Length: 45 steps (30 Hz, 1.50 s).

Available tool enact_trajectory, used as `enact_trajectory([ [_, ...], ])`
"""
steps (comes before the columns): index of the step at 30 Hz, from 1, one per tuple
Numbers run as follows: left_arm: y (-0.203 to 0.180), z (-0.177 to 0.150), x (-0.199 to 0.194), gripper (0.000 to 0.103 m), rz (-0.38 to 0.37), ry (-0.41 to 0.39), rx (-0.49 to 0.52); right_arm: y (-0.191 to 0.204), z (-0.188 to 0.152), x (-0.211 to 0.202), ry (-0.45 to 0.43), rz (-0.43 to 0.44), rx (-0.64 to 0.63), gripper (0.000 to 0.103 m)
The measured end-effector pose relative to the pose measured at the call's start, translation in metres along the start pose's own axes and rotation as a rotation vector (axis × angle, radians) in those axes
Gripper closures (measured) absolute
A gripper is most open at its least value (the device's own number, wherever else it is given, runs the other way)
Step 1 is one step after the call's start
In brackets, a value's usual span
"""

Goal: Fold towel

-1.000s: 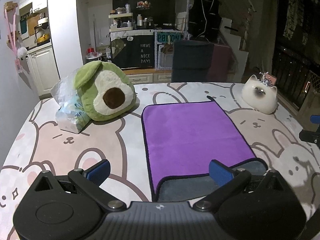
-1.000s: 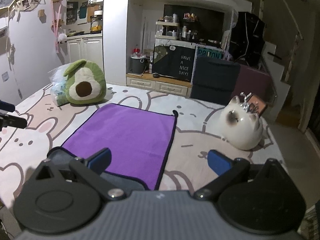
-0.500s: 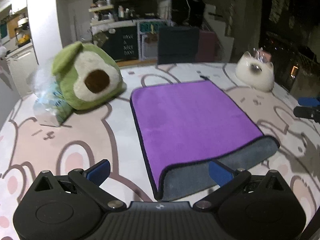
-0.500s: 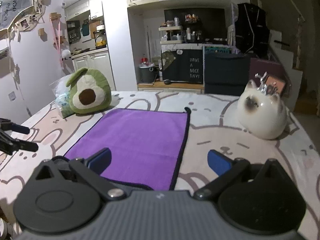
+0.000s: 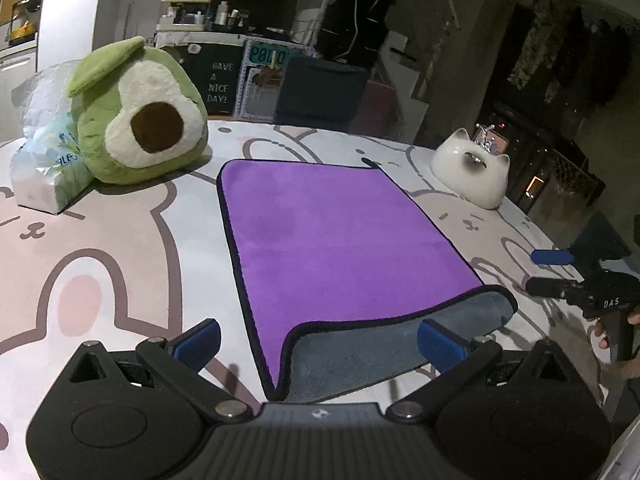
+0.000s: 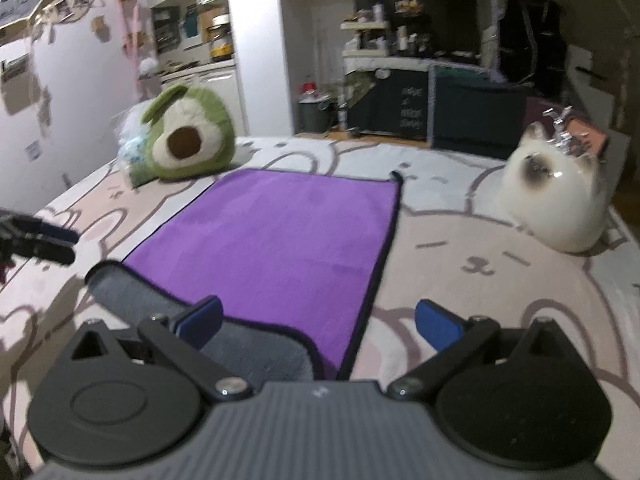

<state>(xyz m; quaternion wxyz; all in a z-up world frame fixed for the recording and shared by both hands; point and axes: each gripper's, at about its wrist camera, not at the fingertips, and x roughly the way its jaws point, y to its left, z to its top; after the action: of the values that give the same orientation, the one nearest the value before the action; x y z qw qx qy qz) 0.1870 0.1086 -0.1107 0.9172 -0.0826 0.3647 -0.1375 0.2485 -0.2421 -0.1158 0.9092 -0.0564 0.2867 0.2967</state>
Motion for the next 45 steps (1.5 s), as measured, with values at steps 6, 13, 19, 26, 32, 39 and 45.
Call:
enact_trajectory([
  [6,0.009,0.000,0.012,0.025,-0.045,0.073,-0.043,-0.007,-0.004,0.013,0.095,0.101,0.052,0.002],
  [13,0.012,0.001,0.023,0.048,-0.035,0.127,-0.061,-0.012,-0.004,0.027,0.202,0.134,0.107,0.053],
  [19,0.020,-0.001,0.028,0.068,-0.012,0.158,-0.098,-0.014,-0.007,0.034,0.241,0.119,0.122,0.074],
  [26,0.024,-0.002,0.034,0.090,0.006,0.189,-0.108,-0.014,-0.008,0.036,0.251,0.131,0.111,0.092],
  [32,0.021,-0.002,0.033,0.098,0.015,0.188,-0.095,-0.010,-0.008,0.035,0.247,0.122,0.084,0.097],
  [39,0.020,0.001,0.028,0.098,0.005,0.160,-0.098,-0.011,-0.007,0.029,0.215,0.114,0.067,0.098],
  [45,0.024,0.007,0.021,0.099,-0.002,0.122,-0.126,-0.015,-0.004,0.020,0.178,0.117,0.055,0.098],
])
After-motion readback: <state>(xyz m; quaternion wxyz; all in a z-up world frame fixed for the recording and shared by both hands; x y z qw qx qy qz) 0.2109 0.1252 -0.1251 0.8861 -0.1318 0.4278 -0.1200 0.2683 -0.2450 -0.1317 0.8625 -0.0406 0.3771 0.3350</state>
